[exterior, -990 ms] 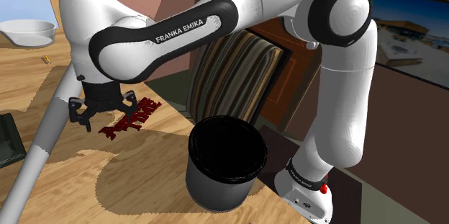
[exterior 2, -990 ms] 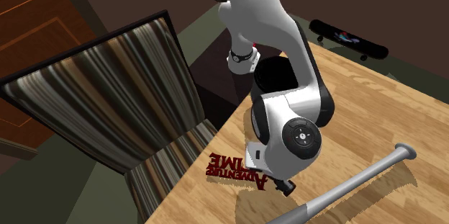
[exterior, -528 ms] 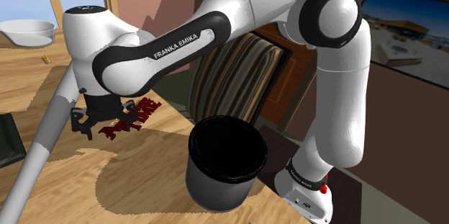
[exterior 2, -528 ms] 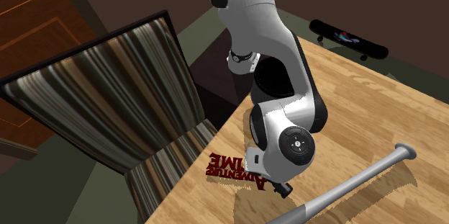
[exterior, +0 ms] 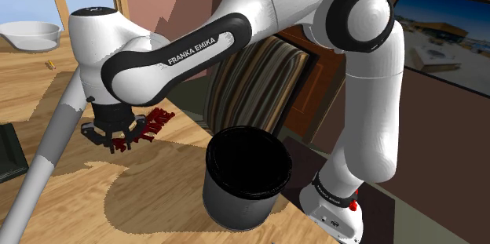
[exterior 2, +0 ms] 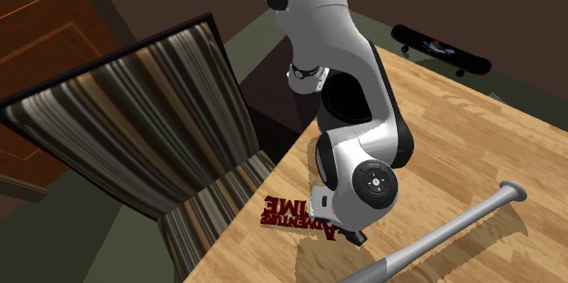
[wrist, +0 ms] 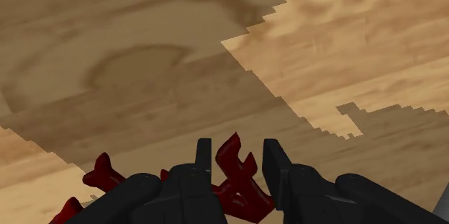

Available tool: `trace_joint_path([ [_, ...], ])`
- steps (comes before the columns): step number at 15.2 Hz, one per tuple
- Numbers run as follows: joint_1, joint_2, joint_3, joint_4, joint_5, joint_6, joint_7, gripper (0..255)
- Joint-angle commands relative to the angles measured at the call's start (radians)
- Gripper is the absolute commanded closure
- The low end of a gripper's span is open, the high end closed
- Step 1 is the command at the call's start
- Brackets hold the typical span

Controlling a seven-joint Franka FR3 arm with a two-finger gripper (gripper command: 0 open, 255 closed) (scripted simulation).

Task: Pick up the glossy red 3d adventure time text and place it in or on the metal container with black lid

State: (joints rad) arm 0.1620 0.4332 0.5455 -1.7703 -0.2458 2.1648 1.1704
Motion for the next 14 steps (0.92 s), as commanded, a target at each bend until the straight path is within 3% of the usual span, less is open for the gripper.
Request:
trace_joint_path([
  [1,0.000,0.000,0.000,0.000,0.000,0.000,0.000,255],
  [8,0.000,0.000,0.000,0.000,0.000,0.000,0.000,255],
  [14,-0.008,-0.036,0.013,0.034,0.025,-0.065,-0.015,255],
])
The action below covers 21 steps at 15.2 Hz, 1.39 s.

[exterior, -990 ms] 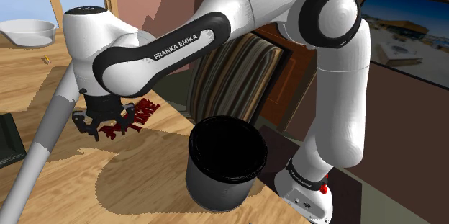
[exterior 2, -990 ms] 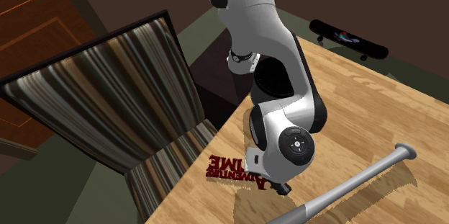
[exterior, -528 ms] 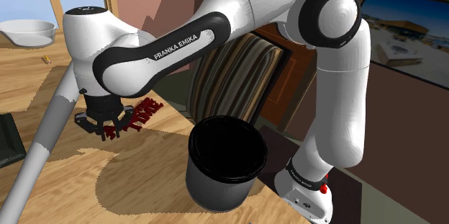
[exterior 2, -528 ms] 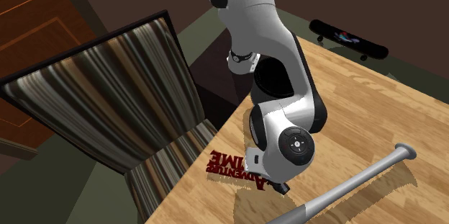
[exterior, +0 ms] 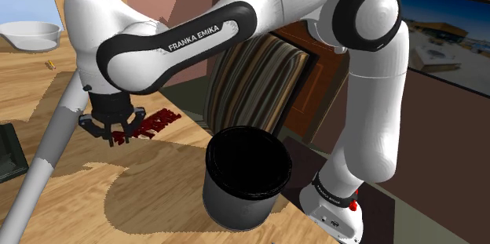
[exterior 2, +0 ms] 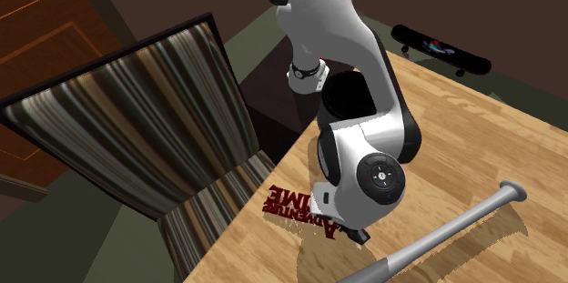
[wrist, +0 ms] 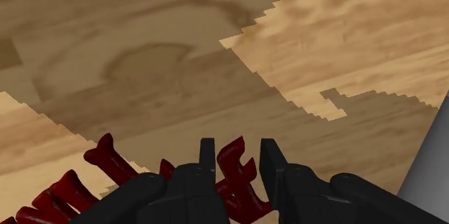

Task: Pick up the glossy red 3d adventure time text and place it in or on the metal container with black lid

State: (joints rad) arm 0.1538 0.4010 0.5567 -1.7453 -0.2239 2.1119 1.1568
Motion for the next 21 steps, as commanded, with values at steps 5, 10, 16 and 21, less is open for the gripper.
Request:
trace_joint_path([
  [5,-0.004,-0.028,0.010,0.044,0.021,-0.069,-0.012,255],
  [10,-0.007,-0.049,0.017,0.086,0.035,-0.127,-0.021,255],
  [16,-0.006,-0.066,0.023,0.145,0.048,-0.200,-0.029,255],
  [21,-0.003,-0.074,0.027,0.202,0.055,-0.264,-0.034,255],
])
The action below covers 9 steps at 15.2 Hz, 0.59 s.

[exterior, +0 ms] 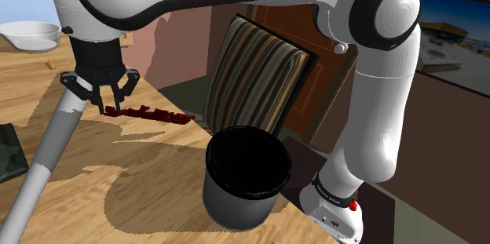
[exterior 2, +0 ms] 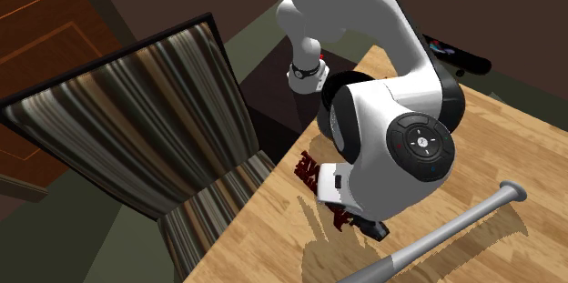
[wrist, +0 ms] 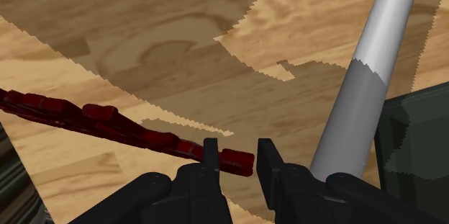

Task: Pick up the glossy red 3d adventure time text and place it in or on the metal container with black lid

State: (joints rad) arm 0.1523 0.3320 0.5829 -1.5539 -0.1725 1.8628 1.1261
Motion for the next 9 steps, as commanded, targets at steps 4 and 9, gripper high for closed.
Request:
trace_joint_path([
  [4,0.003,-0.007,0.003,0.062,0.006,-0.068,-0.006,255],
  [9,0.011,-0.003,0.005,0.136,0.005,-0.137,-0.007,255],
])
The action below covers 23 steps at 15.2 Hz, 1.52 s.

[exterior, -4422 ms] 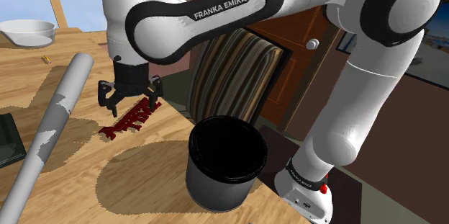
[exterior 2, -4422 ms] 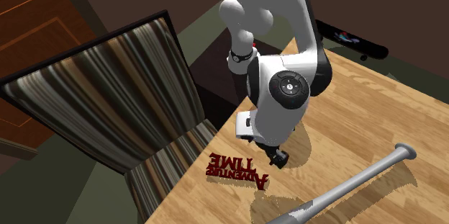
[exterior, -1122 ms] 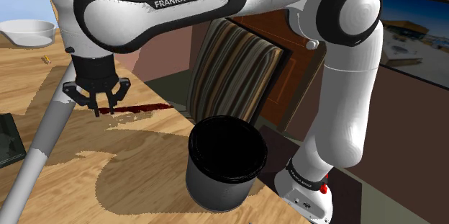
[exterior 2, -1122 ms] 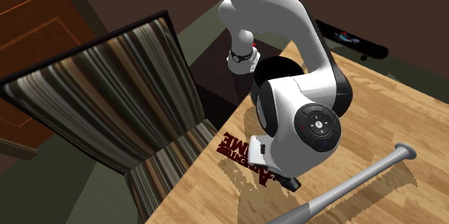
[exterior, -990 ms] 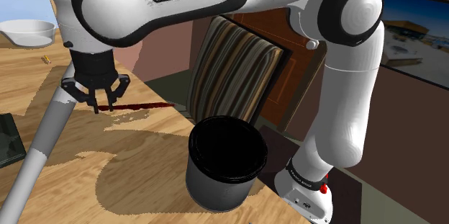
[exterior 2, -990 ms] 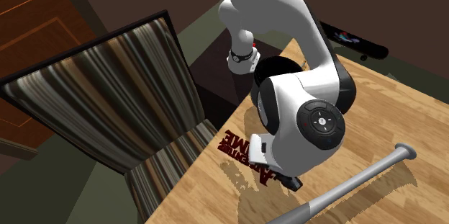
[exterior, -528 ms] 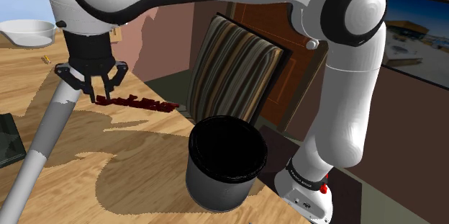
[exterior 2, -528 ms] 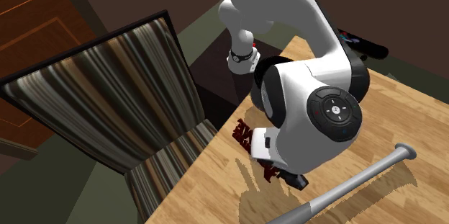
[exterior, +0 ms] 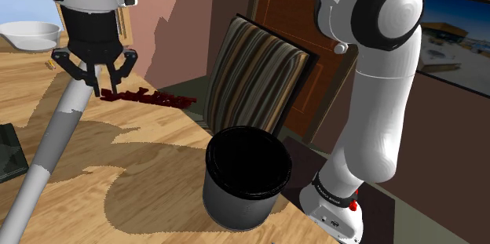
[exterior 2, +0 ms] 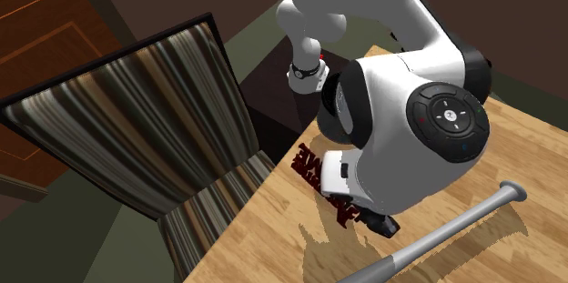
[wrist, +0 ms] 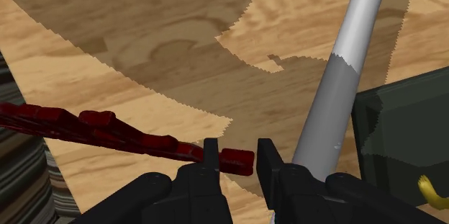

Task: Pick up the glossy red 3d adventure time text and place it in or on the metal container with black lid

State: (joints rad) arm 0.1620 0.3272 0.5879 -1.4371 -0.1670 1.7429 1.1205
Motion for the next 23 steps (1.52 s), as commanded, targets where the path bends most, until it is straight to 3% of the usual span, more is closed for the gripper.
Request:
trace_joint_path([
  [1,0.004,0.004,0.000,0.035,-0.001,-0.031,-0.001,255],
  [6,0.018,0.017,0.002,0.121,-0.008,-0.105,0.000,255],
  [10,-0.032,-0.165,0.027,-0.102,0.088,-0.039,-0.001,255],
  [14,-0.050,-0.337,0.036,-0.277,0.188,-0.005,-0.015,255],
  [23,0.009,-0.688,0.014,-0.562,0.385,-0.015,-0.034,255],
])
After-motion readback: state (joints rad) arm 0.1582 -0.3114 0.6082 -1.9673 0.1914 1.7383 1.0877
